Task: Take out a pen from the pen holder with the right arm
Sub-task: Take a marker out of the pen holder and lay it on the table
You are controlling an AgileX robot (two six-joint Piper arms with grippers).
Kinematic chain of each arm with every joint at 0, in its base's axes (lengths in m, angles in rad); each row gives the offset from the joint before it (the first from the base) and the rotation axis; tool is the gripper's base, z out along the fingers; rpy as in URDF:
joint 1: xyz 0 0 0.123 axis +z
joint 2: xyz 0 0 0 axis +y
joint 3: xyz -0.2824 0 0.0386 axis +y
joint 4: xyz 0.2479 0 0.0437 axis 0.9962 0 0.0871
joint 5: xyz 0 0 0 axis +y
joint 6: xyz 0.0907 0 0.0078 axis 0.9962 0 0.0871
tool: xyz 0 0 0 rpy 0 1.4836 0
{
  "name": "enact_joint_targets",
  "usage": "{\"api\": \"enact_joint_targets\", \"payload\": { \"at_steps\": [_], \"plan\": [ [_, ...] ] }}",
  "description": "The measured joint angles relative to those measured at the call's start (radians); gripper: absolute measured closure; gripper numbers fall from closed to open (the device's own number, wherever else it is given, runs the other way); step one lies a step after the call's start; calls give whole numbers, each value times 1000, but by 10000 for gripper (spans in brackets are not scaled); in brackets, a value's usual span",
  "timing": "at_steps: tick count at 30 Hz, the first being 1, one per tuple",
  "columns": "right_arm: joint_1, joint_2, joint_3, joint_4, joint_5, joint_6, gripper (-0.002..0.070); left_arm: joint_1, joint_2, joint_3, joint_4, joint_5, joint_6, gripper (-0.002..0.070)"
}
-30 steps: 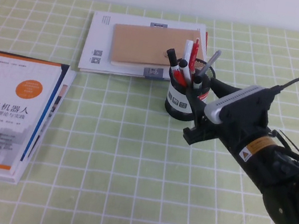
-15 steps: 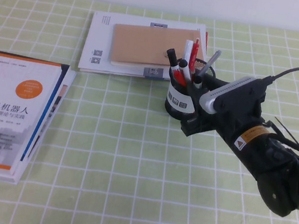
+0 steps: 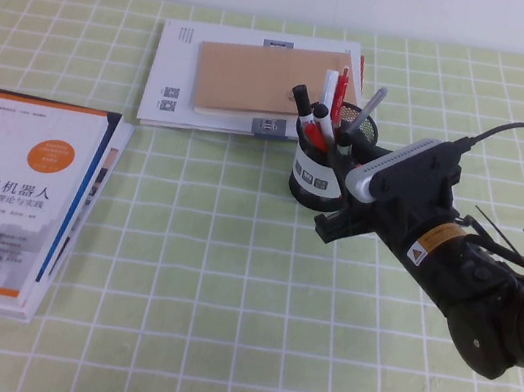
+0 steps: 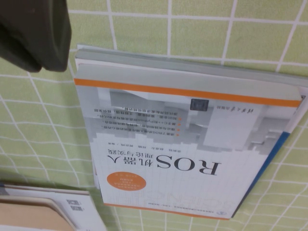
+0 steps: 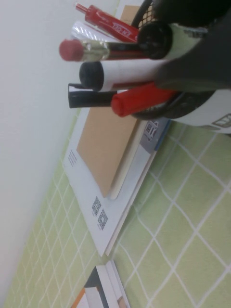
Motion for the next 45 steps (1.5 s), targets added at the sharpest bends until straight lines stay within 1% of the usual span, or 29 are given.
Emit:
{"api": "enact_joint_targets", "payload": {
  "at_steps": [24,30,38,40,45],
  "plan": [
    [0,0,-4,0,-16,-16,506,0,0,0,0,0,0,683],
    [0,2,-54,-2,60,-18,506,0,0,0,0,0,0,683],
    [0,2,-70,-2,84,-45,503,0,0,0,0,0,0,683],
    [0,2,-70,-2,84,-47,483,0,0,0,0,0,0,683],
    [0,2,-70,-2,90,-53,405,0,0,0,0,0,0,683]
  ]
}}
